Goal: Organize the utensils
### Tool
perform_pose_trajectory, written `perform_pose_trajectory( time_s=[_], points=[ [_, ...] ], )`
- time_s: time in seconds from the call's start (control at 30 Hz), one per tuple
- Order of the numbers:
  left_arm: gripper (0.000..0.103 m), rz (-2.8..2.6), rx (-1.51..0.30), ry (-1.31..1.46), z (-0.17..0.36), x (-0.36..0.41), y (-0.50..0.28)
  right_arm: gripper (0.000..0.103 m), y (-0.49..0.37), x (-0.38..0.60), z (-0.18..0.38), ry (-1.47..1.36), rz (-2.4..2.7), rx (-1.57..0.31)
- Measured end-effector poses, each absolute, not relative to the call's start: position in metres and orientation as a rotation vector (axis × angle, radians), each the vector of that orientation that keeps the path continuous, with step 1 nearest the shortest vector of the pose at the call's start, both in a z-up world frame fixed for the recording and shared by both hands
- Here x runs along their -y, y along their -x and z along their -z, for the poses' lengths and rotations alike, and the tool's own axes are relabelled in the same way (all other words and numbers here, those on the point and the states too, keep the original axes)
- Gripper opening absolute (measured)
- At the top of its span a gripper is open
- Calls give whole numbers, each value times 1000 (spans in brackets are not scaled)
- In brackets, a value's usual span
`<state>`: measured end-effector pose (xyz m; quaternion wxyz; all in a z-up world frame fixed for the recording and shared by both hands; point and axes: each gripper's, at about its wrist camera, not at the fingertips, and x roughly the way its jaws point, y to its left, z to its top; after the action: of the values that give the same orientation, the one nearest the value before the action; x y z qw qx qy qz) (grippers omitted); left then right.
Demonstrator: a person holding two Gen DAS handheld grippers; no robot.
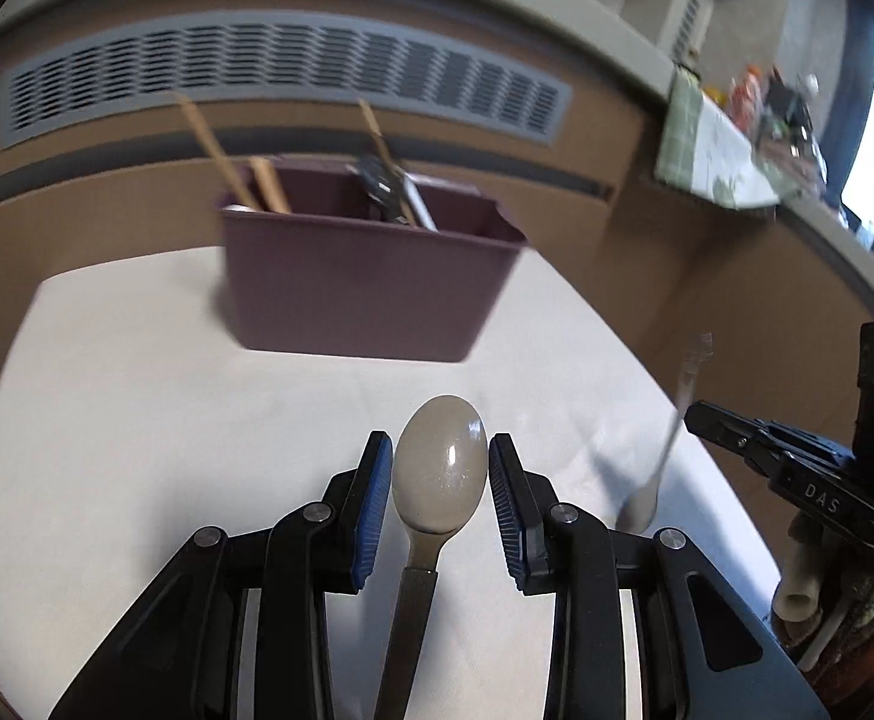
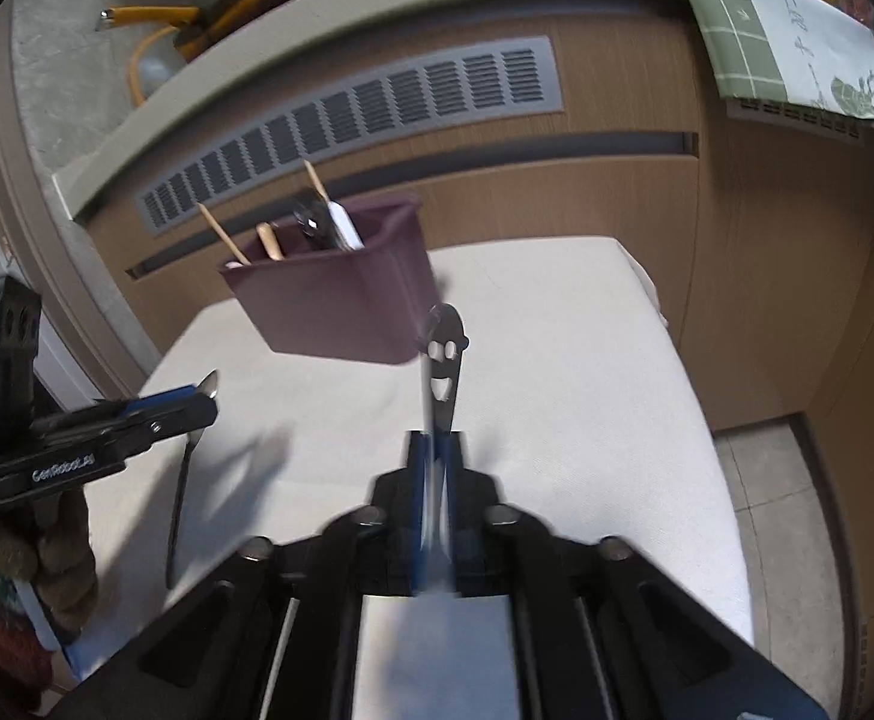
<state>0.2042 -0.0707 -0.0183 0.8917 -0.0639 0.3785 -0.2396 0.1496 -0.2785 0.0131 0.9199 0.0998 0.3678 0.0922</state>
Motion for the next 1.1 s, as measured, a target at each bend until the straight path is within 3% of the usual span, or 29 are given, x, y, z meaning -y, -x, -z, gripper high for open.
perform_pose_trajectory(
  time_s=[0.27, 0.33, 0.57, 0.63, 0.7, 0.87, 0.9, 0.93, 1.1],
  points=[
    [34, 451, -750, 220, 9, 38, -208, 6, -155, 269, -12, -173, -188, -826],
    [34, 435, -752, 242, 10, 34, -208, 22, -155, 275, 6, -189, -160, -887],
    [34, 400, -771, 293, 21, 17, -207, 26, -130, 267, 52, -226, -140, -1005],
    [34, 391, -775, 305, 23, 14, -208, 38, -124, 255, 53, -166, -132, -980],
    [34, 379, -776, 319, 24, 13, -208, 43, -126, 242, 54, -103, -114, -967],
    [34, 354, -763, 330, 23, 8, -203, 44, -149, 230, 57, -43, -16, -953],
    [34, 348, -760, 329, 22, 7, -202, 41, -150, 230, 57, -33, -9, -951],
    [34, 342, -755, 327, 21, 6, -199, 26, -152, 229, 56, -21, -6, -948],
    [34, 323, -718, 303, 12, 7, -188, 26, -139, 227, 22, 58, -16, -817]
  ],
)
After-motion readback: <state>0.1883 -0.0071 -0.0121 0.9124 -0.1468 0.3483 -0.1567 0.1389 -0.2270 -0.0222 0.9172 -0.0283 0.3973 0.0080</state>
